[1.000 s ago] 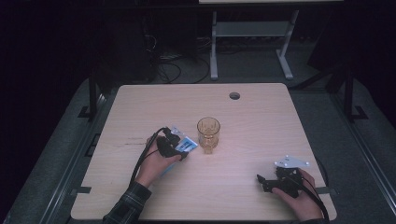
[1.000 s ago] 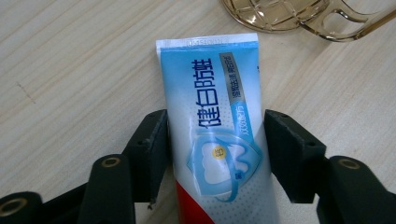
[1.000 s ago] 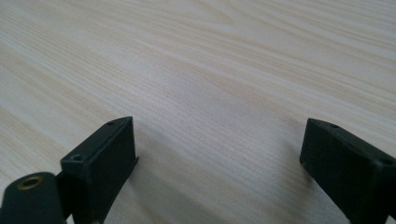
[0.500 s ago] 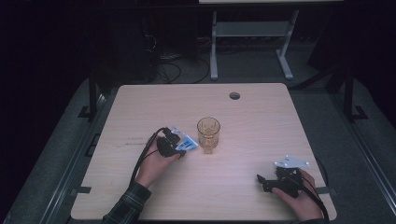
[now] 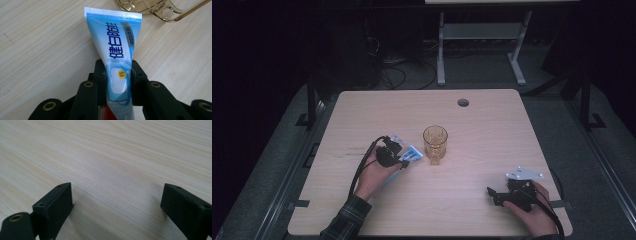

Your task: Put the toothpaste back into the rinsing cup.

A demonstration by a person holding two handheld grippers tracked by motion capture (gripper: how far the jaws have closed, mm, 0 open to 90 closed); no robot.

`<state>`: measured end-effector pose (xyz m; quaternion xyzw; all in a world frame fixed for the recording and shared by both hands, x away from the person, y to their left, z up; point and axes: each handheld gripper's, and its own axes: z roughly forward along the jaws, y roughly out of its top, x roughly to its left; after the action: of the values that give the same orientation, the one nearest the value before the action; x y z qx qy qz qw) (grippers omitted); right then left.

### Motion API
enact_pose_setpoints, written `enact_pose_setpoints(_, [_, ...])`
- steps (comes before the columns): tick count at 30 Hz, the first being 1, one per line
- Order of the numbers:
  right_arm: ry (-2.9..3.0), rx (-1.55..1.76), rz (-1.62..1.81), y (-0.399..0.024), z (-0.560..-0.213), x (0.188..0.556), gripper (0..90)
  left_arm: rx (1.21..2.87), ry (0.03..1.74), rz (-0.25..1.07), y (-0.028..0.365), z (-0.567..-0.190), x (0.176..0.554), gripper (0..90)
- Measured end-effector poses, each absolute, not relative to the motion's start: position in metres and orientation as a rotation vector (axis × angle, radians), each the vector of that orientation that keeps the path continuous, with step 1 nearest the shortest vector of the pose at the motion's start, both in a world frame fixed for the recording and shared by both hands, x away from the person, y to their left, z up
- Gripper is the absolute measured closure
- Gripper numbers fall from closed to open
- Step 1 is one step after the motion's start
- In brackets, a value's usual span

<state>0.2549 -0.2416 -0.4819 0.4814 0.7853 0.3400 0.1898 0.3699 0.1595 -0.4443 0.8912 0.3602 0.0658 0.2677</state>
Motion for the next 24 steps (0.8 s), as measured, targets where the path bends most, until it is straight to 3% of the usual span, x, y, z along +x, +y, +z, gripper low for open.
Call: enact_pose_setpoints(24, [2.216,1.341,0.958,-0.241,-0.482,0.255,9.4,2.245,0.915,0.134,0.175,-0.422,0.361,72.4])
